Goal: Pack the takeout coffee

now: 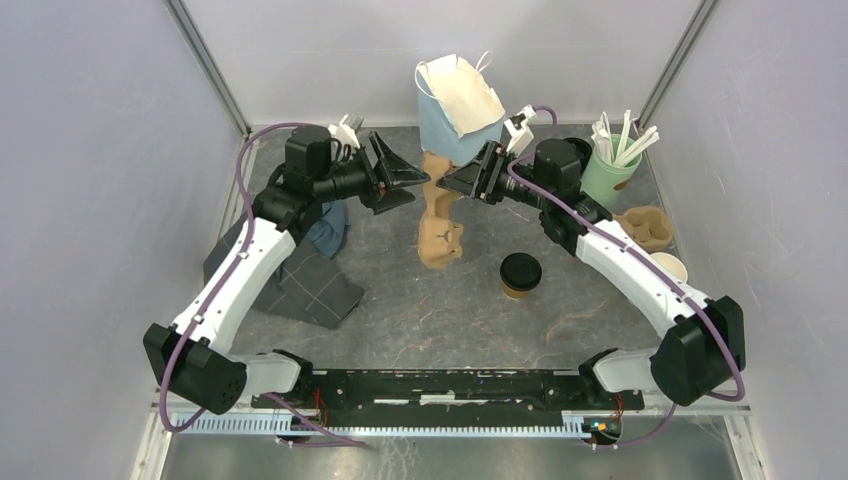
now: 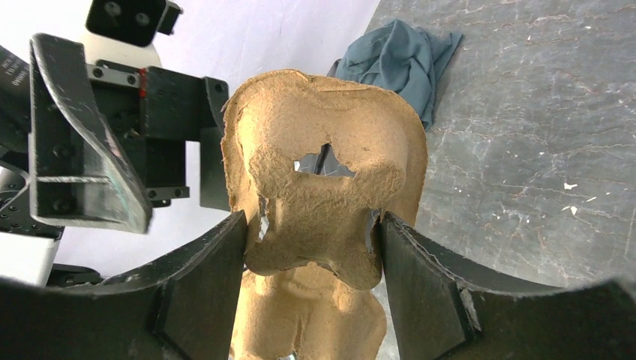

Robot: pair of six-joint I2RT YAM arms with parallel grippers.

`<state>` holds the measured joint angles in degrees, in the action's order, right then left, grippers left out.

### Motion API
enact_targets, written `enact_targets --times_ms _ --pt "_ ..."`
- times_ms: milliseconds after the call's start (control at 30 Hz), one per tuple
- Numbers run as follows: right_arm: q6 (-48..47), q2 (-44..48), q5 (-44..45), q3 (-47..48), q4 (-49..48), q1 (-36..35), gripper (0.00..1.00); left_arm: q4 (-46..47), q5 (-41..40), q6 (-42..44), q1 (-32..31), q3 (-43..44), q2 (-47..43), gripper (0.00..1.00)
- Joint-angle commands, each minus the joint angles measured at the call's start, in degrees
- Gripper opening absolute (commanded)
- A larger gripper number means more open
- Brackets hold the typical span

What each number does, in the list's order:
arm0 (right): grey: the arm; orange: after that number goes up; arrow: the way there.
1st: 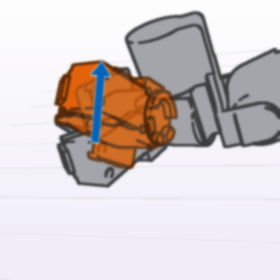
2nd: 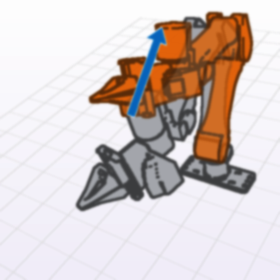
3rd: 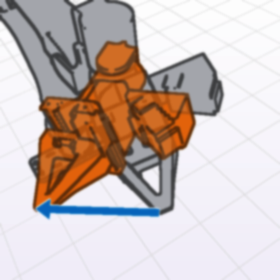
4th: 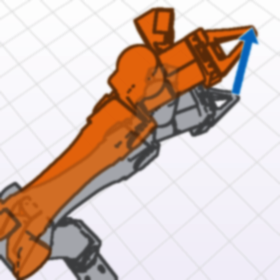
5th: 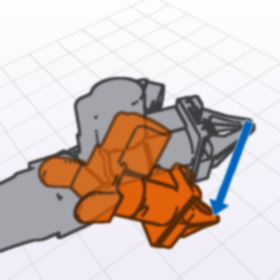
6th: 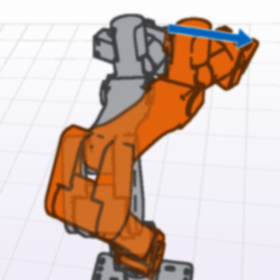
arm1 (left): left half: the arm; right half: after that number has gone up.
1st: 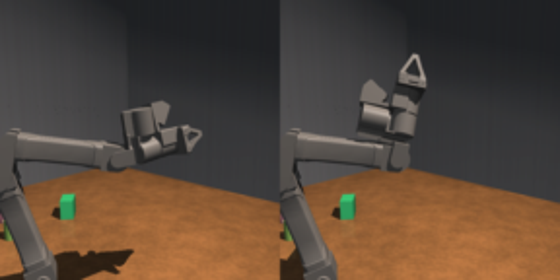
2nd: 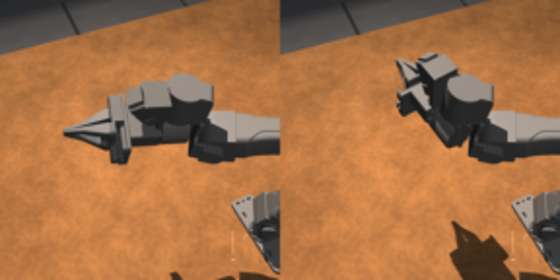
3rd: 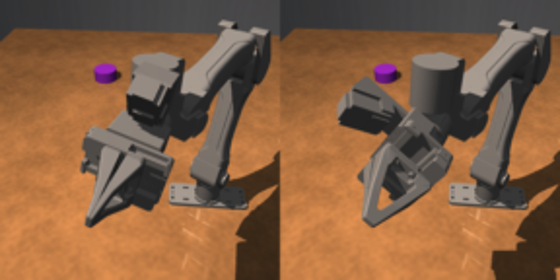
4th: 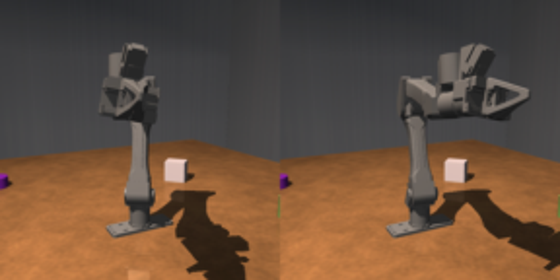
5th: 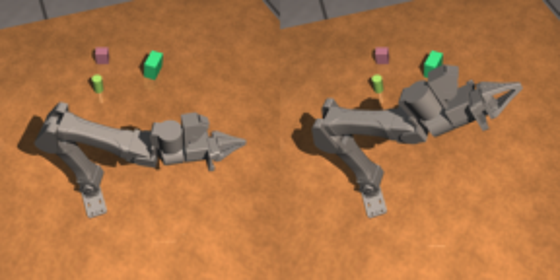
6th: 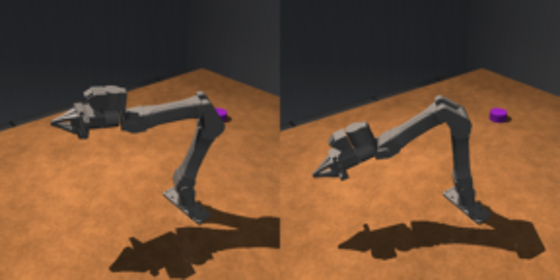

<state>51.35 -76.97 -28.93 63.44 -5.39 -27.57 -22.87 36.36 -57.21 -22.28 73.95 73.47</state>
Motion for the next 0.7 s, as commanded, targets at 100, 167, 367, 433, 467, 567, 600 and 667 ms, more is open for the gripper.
enact_targets --times_ms 100,167,367,433,467,567,600,667 --pt "-5.8 -0.1 -5.5 3.6 0.1 0.6 0.68 8.6 0.1 -7.5 0.4 0.8 -0.8 0.70" --pt "-5.6 -0.4 -5.5 3.6 0.1 0.6 0.68 6.8 -0.1 -6.0 0.4 2.4 0.5 0.65" --pt "-5.6 -1.6 -5.6 4.8 -0.2 0.6 0.68 2.3 -1.0 -3.2 0.4 5.3 3.0 0.50" --pt "-5.5 -1.9 -5.7 5.0 -0.2 0.6 0.68 1.0 -1.8 -2.5 0.3 5.7 3.5 0.49" --pt "-5.4 -2.0 -5.7 5.0 -0.2 0.6 0.68 0.2 -2.4 -2.1 0.3 6.1 3.7 0.47" --pt "-5.4 -2.0 -5.4 5.1 -0.1 0.6 0.68 -2.1 -3.5 -0.8 0.3 7.3 4.9 0.42" --pt "-5.4 -2.1 -5.3 5.1 -0.1 0.6 0.68 -2.9 -3.8 -0.4 0.2 7.7 5.3 0.41" --pt "-5.4 -2.2 -5.4 5.2 0.0 0.6 0.68 -3.7 -4.4 0.3 0.3 8.4 5.8 0.40"
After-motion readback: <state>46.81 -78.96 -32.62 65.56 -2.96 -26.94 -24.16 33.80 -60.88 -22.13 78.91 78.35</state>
